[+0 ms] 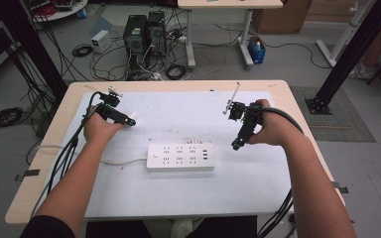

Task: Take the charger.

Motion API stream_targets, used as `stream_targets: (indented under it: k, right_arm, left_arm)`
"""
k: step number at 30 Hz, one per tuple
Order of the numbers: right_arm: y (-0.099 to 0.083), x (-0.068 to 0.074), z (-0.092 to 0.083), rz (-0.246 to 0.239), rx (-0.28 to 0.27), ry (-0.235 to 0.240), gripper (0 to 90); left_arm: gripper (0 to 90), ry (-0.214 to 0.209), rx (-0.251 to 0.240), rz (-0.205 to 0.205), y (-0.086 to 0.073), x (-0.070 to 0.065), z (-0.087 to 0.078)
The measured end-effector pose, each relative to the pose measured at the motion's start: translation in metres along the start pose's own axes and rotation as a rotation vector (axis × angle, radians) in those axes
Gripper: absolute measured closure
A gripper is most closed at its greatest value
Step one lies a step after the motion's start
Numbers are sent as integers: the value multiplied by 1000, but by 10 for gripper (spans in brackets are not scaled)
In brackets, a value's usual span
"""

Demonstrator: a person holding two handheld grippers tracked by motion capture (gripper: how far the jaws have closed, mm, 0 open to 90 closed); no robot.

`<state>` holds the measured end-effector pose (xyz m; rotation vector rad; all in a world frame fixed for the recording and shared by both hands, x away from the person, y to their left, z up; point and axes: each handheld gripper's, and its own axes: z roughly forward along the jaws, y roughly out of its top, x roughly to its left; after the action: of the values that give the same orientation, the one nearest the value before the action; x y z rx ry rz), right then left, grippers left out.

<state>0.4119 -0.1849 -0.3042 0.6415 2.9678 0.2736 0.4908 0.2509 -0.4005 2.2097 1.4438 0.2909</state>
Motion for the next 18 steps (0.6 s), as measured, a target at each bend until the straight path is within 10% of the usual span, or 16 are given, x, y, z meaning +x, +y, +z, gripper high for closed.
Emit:
stream_targets:
  k: [18]
  right_arm:
    - [3, -5, 5, 11, 8, -5, 34]
  left_arm:
    - [18, 19, -23, -39, 2, 5, 28]
